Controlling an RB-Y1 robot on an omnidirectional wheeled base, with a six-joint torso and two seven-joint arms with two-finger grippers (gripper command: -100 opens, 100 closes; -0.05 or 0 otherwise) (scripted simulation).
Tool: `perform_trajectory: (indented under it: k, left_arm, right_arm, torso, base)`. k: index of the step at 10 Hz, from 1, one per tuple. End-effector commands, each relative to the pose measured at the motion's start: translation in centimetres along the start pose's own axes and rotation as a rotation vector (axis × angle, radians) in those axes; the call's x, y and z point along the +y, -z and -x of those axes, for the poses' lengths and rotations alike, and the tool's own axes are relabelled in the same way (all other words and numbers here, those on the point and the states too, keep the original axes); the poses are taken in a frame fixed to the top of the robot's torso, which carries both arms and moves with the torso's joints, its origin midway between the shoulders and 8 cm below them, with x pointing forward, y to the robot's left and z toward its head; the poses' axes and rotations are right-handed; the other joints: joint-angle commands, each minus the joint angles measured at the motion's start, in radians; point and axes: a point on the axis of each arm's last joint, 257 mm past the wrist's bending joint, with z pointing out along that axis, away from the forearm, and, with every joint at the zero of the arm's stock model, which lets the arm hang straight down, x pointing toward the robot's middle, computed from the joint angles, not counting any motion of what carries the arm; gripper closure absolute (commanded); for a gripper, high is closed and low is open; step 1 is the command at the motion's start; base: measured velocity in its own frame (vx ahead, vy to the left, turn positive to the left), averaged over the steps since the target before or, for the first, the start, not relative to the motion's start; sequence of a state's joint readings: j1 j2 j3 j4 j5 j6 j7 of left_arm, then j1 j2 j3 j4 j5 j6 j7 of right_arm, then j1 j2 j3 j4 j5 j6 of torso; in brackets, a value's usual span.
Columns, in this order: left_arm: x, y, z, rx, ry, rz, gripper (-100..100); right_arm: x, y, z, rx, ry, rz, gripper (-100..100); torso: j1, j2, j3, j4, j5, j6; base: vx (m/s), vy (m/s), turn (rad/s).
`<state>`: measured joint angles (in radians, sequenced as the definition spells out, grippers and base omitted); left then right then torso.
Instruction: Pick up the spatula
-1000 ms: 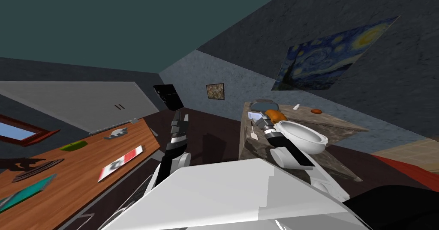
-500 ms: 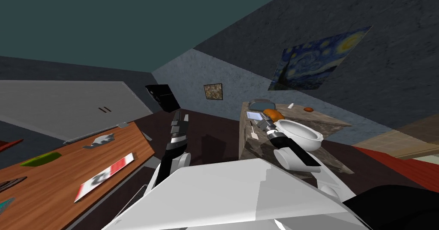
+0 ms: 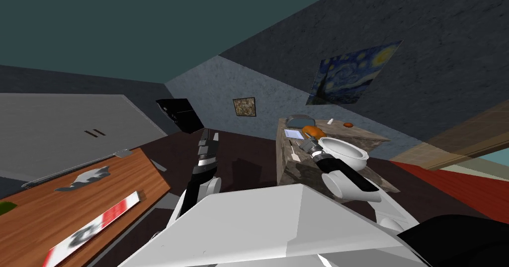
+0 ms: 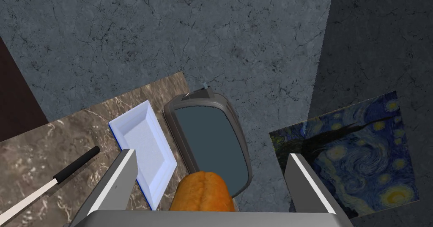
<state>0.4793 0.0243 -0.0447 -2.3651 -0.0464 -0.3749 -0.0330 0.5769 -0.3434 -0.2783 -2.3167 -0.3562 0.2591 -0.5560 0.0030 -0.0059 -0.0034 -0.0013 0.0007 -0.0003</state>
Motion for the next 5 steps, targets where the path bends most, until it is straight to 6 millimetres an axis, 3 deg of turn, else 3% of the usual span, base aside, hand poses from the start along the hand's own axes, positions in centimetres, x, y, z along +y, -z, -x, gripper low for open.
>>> perform_trajectory:
  k: [1,2,5]
  left_arm:
    - [0.0,0.0,0.0,0.0,0.0,0.0,0]
    - [0.0,0.0,0.0,0.0,0.0,0.0,0]
    - [0.0,0.0,0.0,0.0,0.0,0.0,0]
  right_arm:
    - [-0.9,0.2,0.9,-0.029,-0.036,-0.041,-100]
    - [-1.1,0.2,1.0,-0.036,-0.036,-0.051,-100]
    - [-1.8,0.8,3.1,-0.097,-0.147,-0.115,-100]
  torso:
    - [0.0,0.0,0.0,0.0,0.0,0.0]
    - [-0.001,0.0,0.0,0.0,0.0,-0.001]
    - [-0.001,0.001,0.0,0.0,0.0,-0.001]
  base:
    - [0.074,0.062,-0.098]
    - [0.034,0.026,0.03]
    - [0.067,0.052,-0.152]
